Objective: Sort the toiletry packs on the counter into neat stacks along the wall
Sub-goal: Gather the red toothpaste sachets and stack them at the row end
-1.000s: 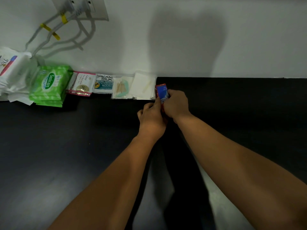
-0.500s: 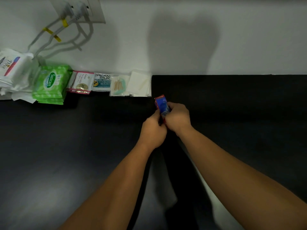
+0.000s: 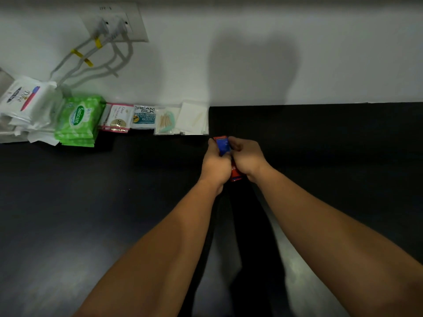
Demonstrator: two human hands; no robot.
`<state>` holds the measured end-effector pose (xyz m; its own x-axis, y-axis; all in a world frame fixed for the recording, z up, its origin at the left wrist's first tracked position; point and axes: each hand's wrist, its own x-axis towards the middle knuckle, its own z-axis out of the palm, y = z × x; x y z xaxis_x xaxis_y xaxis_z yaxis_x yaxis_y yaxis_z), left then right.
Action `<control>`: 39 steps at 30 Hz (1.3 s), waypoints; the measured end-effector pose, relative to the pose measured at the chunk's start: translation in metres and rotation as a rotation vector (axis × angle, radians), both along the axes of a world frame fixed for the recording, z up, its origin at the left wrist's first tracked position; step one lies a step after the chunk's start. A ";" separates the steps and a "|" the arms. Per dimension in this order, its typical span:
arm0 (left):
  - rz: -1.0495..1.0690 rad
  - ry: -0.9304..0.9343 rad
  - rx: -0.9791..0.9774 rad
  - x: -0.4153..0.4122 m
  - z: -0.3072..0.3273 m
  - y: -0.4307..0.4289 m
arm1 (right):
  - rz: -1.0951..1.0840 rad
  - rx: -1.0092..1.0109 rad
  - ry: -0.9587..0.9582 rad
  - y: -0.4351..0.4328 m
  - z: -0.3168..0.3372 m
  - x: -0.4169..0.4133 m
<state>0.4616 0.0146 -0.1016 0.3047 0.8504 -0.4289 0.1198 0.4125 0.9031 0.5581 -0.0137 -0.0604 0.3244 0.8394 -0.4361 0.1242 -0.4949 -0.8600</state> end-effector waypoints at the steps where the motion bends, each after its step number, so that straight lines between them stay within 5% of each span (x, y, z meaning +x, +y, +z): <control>1: -0.001 0.012 0.015 0.002 0.001 -0.002 | -0.013 0.013 0.014 -0.002 -0.003 -0.001; 9: -0.097 0.139 0.204 -0.015 -0.001 -0.007 | -0.135 0.063 0.098 -0.012 -0.007 0.005; 17: -0.262 0.526 0.603 -0.025 0.027 0.028 | 0.130 0.080 -0.383 -0.057 -0.018 0.019; 26: -0.635 0.750 0.507 0.003 0.035 0.053 | 0.227 0.015 -0.635 -0.078 -0.056 0.004; 39: -0.499 0.756 0.719 0.003 0.004 0.038 | 0.171 0.153 -0.745 -0.071 -0.059 -0.002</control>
<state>0.4647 0.0527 -0.0973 0.5471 0.8297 -0.1111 0.7350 -0.4126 0.5381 0.5563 -0.0843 -0.1190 0.3472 0.9373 -0.0295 0.7600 -0.2996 -0.5767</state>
